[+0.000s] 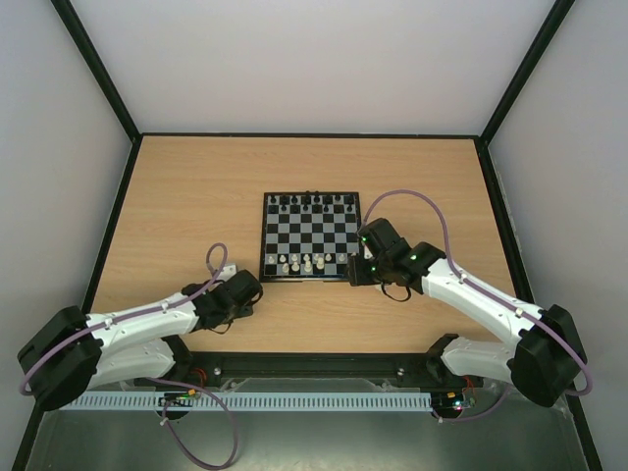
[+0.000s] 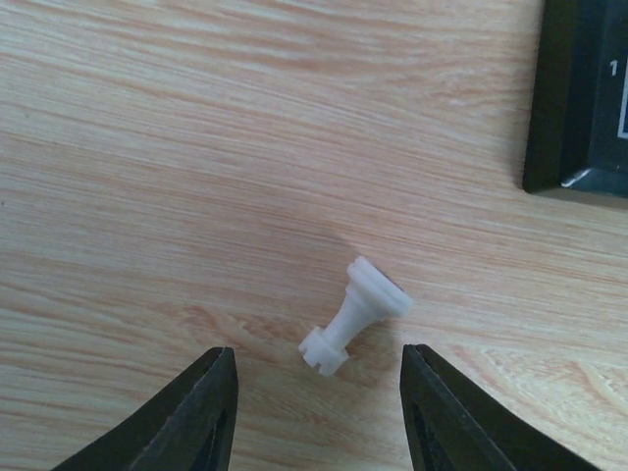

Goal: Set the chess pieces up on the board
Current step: Pick up the chess piece at the center of the board, then place the chess piece on the chessboard.

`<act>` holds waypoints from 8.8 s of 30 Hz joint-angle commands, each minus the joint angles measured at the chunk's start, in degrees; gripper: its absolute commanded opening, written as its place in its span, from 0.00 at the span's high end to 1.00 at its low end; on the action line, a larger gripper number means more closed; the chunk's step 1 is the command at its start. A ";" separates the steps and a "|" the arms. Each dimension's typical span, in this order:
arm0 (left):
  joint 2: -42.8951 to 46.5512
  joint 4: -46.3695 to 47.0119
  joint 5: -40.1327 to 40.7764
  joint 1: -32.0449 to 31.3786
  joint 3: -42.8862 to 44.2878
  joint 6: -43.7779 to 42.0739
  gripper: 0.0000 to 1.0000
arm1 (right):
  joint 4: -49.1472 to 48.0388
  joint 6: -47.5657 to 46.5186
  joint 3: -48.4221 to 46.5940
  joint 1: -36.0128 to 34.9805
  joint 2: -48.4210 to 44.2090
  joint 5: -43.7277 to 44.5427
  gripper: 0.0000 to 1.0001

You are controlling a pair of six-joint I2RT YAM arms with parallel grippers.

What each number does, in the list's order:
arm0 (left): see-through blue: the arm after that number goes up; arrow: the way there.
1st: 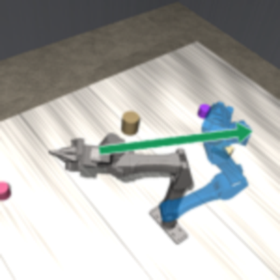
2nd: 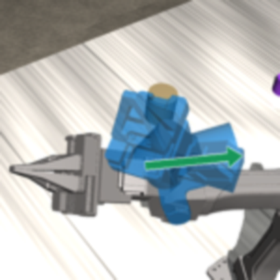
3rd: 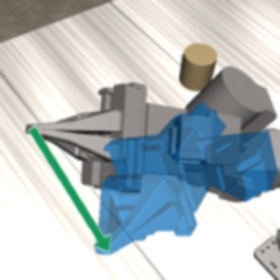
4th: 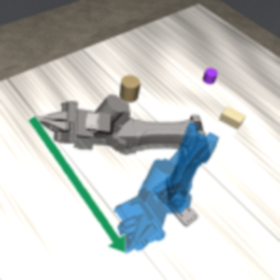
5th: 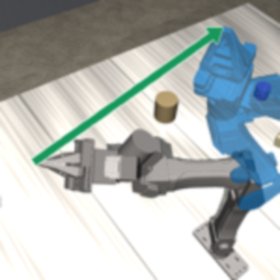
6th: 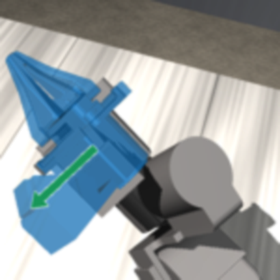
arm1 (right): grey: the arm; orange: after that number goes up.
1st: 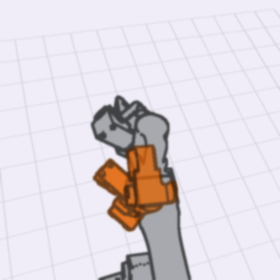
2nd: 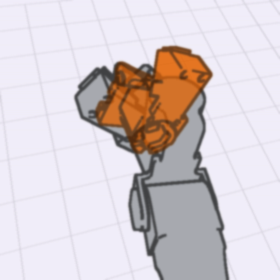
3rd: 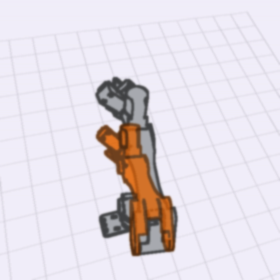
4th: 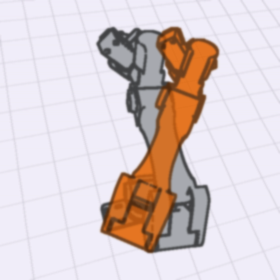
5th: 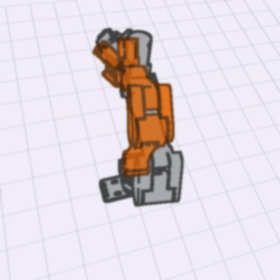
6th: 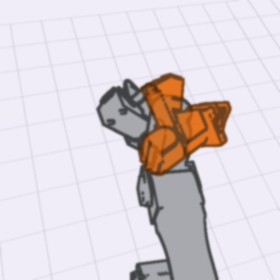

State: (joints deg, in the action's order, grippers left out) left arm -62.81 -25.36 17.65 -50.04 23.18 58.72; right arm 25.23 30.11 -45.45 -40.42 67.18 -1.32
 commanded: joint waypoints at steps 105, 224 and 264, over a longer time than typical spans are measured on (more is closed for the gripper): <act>10.42 4.73 -17.31 -28.01 16.18 -25.65 0.89 | -16.83 11.41 5.99 -6.62 0.70 -55.04 0.55; 35.32 28.11 -3.36 -22.22 6.91 -18.49 0.56 | -43.68 34.85 -3.96 -7.37 -2.67 -49.32 0.91; 4.90 -22.41 -1.08 -11.33 42.27 -14.04 0.87 | 1.93 7.78 -10.21 -4.51 -12.90 -14.58 0.14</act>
State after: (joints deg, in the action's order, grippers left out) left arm -48.34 -31.51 19.59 -66.08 60.16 44.47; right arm 15.42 44.14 -53.56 -45.32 57.69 -26.57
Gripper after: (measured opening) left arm 0.136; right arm 0.858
